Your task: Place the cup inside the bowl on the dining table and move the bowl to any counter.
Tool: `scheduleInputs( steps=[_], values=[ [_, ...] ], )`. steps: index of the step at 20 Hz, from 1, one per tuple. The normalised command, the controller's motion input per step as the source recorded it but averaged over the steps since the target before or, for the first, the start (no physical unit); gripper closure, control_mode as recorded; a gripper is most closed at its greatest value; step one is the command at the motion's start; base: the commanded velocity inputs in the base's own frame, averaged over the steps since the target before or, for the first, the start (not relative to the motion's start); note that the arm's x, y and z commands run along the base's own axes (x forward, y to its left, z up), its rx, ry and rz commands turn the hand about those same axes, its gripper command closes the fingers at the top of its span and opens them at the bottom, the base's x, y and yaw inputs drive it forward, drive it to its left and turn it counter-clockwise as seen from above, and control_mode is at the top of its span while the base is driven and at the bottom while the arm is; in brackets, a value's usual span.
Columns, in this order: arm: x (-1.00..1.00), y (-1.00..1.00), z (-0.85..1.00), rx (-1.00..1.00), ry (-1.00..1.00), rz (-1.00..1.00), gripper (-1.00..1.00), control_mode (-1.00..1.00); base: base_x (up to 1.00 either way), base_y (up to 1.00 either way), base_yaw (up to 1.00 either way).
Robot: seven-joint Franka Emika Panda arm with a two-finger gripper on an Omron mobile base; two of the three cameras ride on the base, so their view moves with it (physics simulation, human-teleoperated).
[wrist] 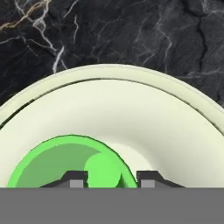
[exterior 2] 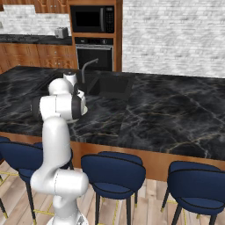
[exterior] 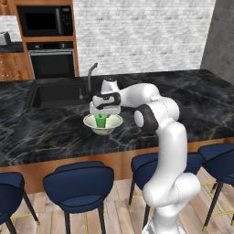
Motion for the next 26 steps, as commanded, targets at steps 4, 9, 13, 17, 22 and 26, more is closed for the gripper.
scheduleInputs(
  steps=[4, 9, 13, 17, 22, 26],
  values=[
    [0.0, 0.11, 0.0, 0.0, 0.0, 0.0, -1.0, -1.0, 0.0, 0.0, 0.0],
    [0.0, 0.01, 0.0, 0.0, 0.0, 0.0, -1.0, -1.0, 0.0, 0.0, 0.0],
    [0.04, 0.0, 0.14, 0.0, 0.0, 0.0, -1.0, -1.0, 0.0, 0.0, 0.0],
    [0.0, -0.08, 0.16, 0.0, 0.0, 0.0, -1.0, -1.0, 0.0, 0.0, 0.0],
    [0.0, -0.17, 0.25, 0.0, 0.0, 0.0, -1.0, -1.0, 0.0, 0.0, 0.0],
    [-0.02, -0.42, 0.12, 0.02, 0.0, -0.01, -1.0, -1.0, 0.0, 0.0, 0.0]
  ],
)
